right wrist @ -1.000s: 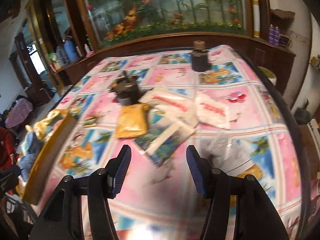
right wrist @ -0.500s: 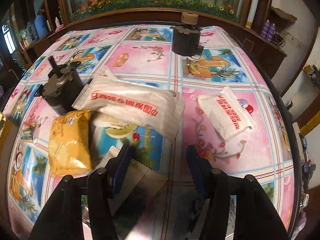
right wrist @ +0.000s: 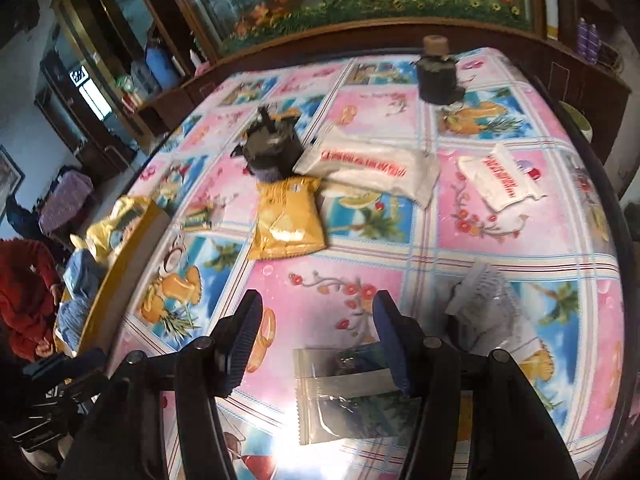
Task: Organize soft objects
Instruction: 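Move both tools back to the remaining packets on the table, then grasp the yellow snack bag with the left tool while the right grasps a printed white packet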
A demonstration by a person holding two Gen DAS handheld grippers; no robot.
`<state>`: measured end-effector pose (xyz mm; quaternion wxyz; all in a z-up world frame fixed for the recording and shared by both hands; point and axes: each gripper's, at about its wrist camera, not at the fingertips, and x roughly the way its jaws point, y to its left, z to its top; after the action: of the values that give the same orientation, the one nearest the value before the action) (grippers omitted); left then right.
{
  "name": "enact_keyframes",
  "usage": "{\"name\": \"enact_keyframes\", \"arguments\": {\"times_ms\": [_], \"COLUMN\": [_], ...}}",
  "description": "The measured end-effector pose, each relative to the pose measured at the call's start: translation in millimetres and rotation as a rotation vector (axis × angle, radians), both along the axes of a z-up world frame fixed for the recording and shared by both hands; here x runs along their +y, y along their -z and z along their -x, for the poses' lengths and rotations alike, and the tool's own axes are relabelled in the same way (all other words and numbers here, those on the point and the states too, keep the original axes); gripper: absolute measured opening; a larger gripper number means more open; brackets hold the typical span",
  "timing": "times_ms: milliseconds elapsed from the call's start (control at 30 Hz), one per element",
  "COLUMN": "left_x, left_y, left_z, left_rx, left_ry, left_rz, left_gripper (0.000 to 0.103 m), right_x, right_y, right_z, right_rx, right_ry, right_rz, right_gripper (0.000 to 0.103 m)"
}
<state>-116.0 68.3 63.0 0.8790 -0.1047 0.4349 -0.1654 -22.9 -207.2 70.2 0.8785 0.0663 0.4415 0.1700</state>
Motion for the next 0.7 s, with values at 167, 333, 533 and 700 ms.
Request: {"name": "enact_keyframes", "arguments": {"times_ms": [167, 333, 533, 700], "left_x": [-3.2, -17.1, -50.2, -72.0], "left_y": [-2.3, -9.5, -2.9, 26.5], "left_z": [-13.6, -53.7, -127.6, -182.6], "left_rx": [0.02, 0.031, 0.023, 0.117], "left_ry": [0.018, 0.004, 0.003, -0.003], "left_rz": [0.045, 0.08, 0.109, 0.117], "left_gripper": [0.033, 0.04, 0.053, 0.052], "right_x": [-26.2, -33.2, -66.7, -107.7], "right_y": [6.3, 14.9, 9.0, 23.9], "right_z": [8.6, 0.3, 3.1, -5.7], "right_rx": [0.02, 0.038, -0.025, 0.05], "right_ry": [0.053, 0.062, 0.183, 0.271], "right_rz": [0.03, -0.001, 0.002, -0.08], "right_gripper": [0.058, 0.058, 0.058, 0.059]}}
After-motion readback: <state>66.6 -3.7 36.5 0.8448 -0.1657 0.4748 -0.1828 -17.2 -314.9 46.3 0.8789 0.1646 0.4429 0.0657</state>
